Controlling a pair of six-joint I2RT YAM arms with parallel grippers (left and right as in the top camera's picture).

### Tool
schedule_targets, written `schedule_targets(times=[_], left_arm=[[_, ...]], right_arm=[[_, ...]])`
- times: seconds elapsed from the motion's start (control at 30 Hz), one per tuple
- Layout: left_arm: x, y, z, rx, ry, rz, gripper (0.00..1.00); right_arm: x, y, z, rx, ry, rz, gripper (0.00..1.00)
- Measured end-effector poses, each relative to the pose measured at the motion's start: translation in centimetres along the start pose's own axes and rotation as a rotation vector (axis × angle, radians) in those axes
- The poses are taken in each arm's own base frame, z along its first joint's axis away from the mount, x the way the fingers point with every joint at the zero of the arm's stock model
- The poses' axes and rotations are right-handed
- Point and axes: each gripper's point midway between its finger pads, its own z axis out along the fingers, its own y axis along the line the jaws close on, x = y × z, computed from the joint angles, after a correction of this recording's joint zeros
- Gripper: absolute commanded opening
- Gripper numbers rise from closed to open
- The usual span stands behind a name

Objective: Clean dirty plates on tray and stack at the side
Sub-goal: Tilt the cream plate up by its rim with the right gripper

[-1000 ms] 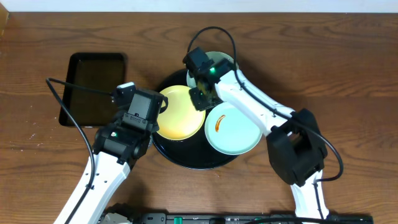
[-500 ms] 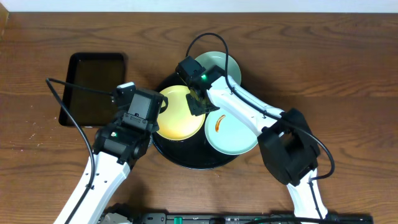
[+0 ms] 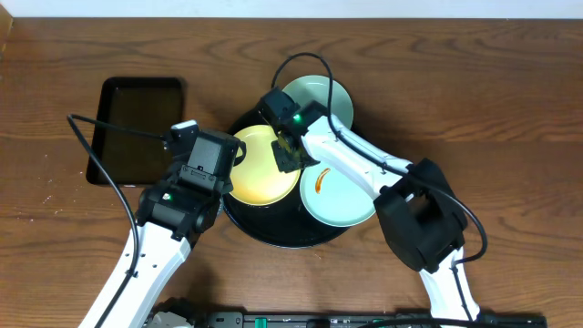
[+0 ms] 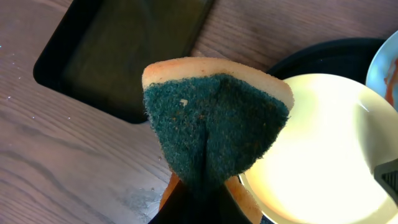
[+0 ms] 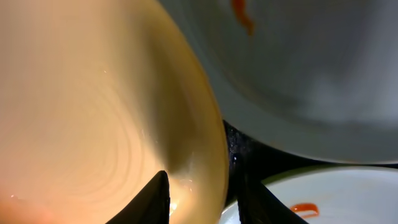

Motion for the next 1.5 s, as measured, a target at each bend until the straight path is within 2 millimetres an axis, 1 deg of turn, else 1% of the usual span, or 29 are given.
schedule_targets(times=[0.1, 0.23, 0.47, 0.67, 0.8, 0.93, 1.03, 1.17, 1.33, 1.4, 1.43, 1.47, 1.5], left_arm=[[0.0, 0.0, 0.0, 0.000, 0.000, 0.000, 0.08], [0.0, 0.0, 0.0, 0.000, 0.000, 0.000, 0.08], [0.0, 0.0, 0.0, 0.000, 0.000, 0.000, 0.08], [0.0, 0.0, 0.0, 0.000, 0.000, 0.000, 0.08], [0.0, 0.0, 0.0, 0.000, 0.000, 0.000, 0.08], [0.0, 0.0, 0.0, 0.000, 0.000, 0.000, 0.08], [0.1, -0.2, 0.0, 0.009, 0.007, -0.001, 0.08], [0.2, -0.4, 0.0, 0.020, 0.014, -0.006, 0.08], [0.3, -0.5, 0.0, 0.027, 0.018, -0.014, 0.08], [0.4, -0.5, 0.0, 0.030, 0.021, -0.019, 0.08], [0.4, -0.6, 0.0, 0.032, 0.023, -0.020, 0.08], [0.4, -0.6, 0.0, 0.034, 0.024, -0.022, 0.08], [0.4, -0.6, 0.0, 0.036, 0.025, -0.022, 0.08]], right_arm=[[0.4, -0.1, 0.3, 0.002, 0.013, 0.001, 0.30], [0.3, 0.1, 0.3, -0.004, 0.007, 0.006, 0.25], [0.2, 0.5, 0.3, -0.013, -0.005, 0.003, 0.27], [0.1, 0.6, 0.7, -0.020, -0.014, 0.004, 0.24], [0.0, 0.7, 0.7, -0.023, -0.020, 0.004, 0.23], [0.2, 0.7, 1.5, -0.030, -0.023, 0.008, 0.25], [0.7, 0.7, 2.0, -0.036, -0.013, 0.010, 0.24], [0.3, 0.9, 2.0, -0.044, -0.027, 0.012, 0.21], [0.1, 1.0, 2.2, -0.051, -0.039, 0.012, 0.22], [0.0, 1.1, 2.2, -0.057, -0.043, 0.012, 0.16], [-0.1, 1.1, 2.2, -0.057, -0.044, 0.012, 0.07], [-0.1, 1.1, 2.2, -0.057, -0.045, 0.006, 0.01], [-0.2, 1.0, 2.2, -0.056, -0.047, 0.007, 0.01]])
